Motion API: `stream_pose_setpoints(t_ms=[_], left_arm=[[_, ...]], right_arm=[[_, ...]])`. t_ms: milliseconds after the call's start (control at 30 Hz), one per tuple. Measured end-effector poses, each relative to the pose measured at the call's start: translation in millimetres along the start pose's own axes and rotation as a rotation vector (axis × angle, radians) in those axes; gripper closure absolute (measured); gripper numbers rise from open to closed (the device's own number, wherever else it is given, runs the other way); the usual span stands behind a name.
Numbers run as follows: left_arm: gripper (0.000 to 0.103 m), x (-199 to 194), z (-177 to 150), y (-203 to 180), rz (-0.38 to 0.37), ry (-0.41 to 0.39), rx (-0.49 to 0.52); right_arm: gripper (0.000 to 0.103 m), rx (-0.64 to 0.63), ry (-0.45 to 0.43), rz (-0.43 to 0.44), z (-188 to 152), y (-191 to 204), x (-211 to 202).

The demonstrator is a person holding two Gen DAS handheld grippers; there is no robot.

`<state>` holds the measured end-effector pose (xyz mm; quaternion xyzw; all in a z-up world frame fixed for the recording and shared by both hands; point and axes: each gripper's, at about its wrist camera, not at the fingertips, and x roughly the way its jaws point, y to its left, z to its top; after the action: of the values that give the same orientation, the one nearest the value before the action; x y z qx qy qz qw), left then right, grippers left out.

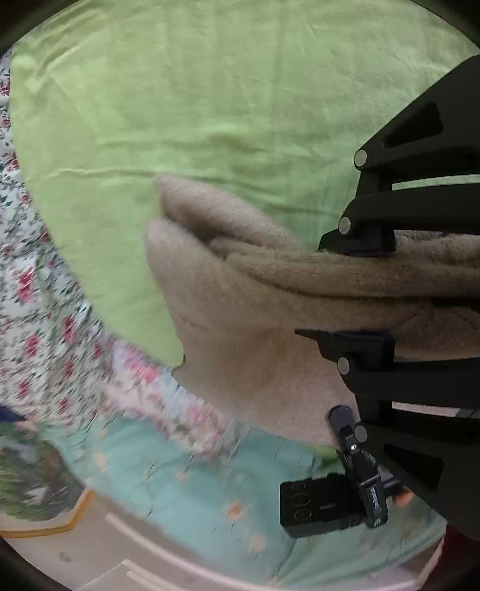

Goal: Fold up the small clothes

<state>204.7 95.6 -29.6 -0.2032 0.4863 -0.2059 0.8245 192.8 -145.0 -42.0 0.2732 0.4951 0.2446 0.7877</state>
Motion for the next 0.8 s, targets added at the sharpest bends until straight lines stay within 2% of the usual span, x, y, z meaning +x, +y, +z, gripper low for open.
stream_pose_setpoints(t_ms=[33, 100, 233, 300, 400, 500, 533, 567, 600, 633, 700, 767, 800], left_arm=[[0.041, 0, -2, 4, -0.022, -0.005, -0.026], [0.039, -1, -2, 5, -0.019, -0.002, -0.04], [0.032, -21, 0, -3, 0.051, -0.038, -0.004], [0.028, -39, 1, -2, 0.11, -0.093, 0.005], [0.03, -57, 5, 6, 0.217, -0.158, -0.011], [0.032, -55, 9, 13, 0.245, -0.159, -0.032], [0.036, -51, 9, 14, 0.241, -0.152, -0.039], [0.037, -48, 10, 12, 0.241, -0.149, -0.037], [0.038, -45, 10, 10, 0.25, -0.148, -0.031], [0.041, -41, 11, 5, 0.269, -0.148, -0.022], [0.044, -39, 11, -1, 0.28, -0.152, -0.003], [0.045, -36, 12, -9, 0.279, -0.151, 0.014], [0.045, -32, 13, -11, 0.284, -0.144, 0.022]], right_arm=[[0.072, 0.01, -0.003, 0.009, -2, -2, 0], [0.068, 0.021, 0.003, -0.001, -1, -3, -2], [0.058, 0.007, 0.037, -0.071, 7, 2, -13], [0.051, -0.011, 0.003, -0.126, 16, 8, -26], [0.051, -0.022, -0.068, -0.16, 36, 11, -41], [0.051, -0.022, -0.078, -0.166, 59, 10, -28], [0.053, -0.019, -0.076, -0.179, 64, 8, -20], [0.064, -0.012, -0.068, -0.187, 69, 6, -10], [0.082, -0.007, -0.042, -0.173, 73, 4, 1], [0.09, -0.003, -0.028, -0.168, 75, 4, 6], [0.094, -0.041, -0.086, -0.179, 78, 13, -3], [0.095, -0.08, -0.193, -0.136, 77, 24, -29], [0.095, -0.086, -0.214, -0.154, 77, 24, -35]])
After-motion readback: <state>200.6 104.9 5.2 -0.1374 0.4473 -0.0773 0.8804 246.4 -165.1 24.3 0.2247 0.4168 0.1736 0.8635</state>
